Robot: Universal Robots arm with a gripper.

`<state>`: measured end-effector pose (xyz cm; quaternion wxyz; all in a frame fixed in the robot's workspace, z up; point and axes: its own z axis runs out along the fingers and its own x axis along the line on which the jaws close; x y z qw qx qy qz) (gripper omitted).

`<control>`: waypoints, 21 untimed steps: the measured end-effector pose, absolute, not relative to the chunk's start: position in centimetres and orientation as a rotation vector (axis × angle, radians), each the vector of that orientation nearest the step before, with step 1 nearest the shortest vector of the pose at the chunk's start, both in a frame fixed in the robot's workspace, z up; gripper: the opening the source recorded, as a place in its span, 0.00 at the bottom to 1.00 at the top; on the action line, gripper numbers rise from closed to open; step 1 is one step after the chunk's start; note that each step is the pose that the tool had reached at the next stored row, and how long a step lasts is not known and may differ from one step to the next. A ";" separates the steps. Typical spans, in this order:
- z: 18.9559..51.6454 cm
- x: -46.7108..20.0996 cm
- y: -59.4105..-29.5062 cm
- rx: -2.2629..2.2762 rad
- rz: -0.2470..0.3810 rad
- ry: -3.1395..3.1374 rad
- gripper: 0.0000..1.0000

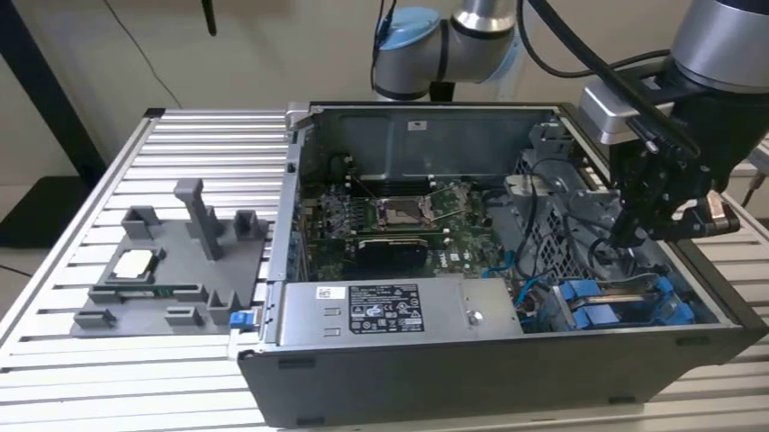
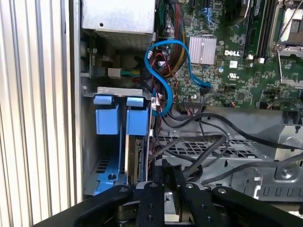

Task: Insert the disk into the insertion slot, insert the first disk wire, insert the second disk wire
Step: 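Insert the first disk wire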

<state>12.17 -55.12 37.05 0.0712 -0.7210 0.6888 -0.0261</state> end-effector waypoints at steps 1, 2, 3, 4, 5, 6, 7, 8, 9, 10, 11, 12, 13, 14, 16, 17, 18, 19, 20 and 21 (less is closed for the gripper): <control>37.0 12.4 -55.1 -2.170 -0.074 2.073 0.19; 36.9 12.6 -55.1 -2.172 -0.069 2.076 0.19; 36.9 12.7 -55.2 -2.175 -0.063 2.079 0.19; 36.9 12.8 -55.2 -2.178 -0.056 2.083 0.19; 36.8 13.0 -55.2 -2.183 -0.047 2.087 0.19; 36.8 13.1 -55.3 -2.186 -0.039 2.091 0.19; 36.8 13.2 -55.3 -2.190 -0.031 2.095 0.19; 36.7 13.3 -55.4 -2.193 -0.023 2.099 0.19; 36.7 13.4 -55.5 -2.197 -0.015 2.103 0.19; 36.7 13.5 -55.6 -2.200 -0.008 2.107 0.19; 36.6 13.6 -55.6 -2.202 -0.001 2.110 0.19; 36.6 13.7 -55.7 -2.205 0.007 2.113 0.19; 36.5 13.8 -55.8 -2.208 0.013 2.116 0.19; 36.5 14.0 -55.9 -2.211 0.019 2.119 0.19; 36.4 14.1 -56.1 -2.216 0.032 2.125 0.19; 36.3 14.2 -56.1 -2.219 0.038 2.128 0.19; 36.3 14.3 -56.2 -2.221 0.045 2.131 0.19; 36.2 14.4 -56.3 -2.223 0.050 2.133 0.19; 36.2 14.5 -56.3 -2.224 0.053 2.135 0.19; 36.2 14.4 -56.3 -2.224 0.053 2.135 0.19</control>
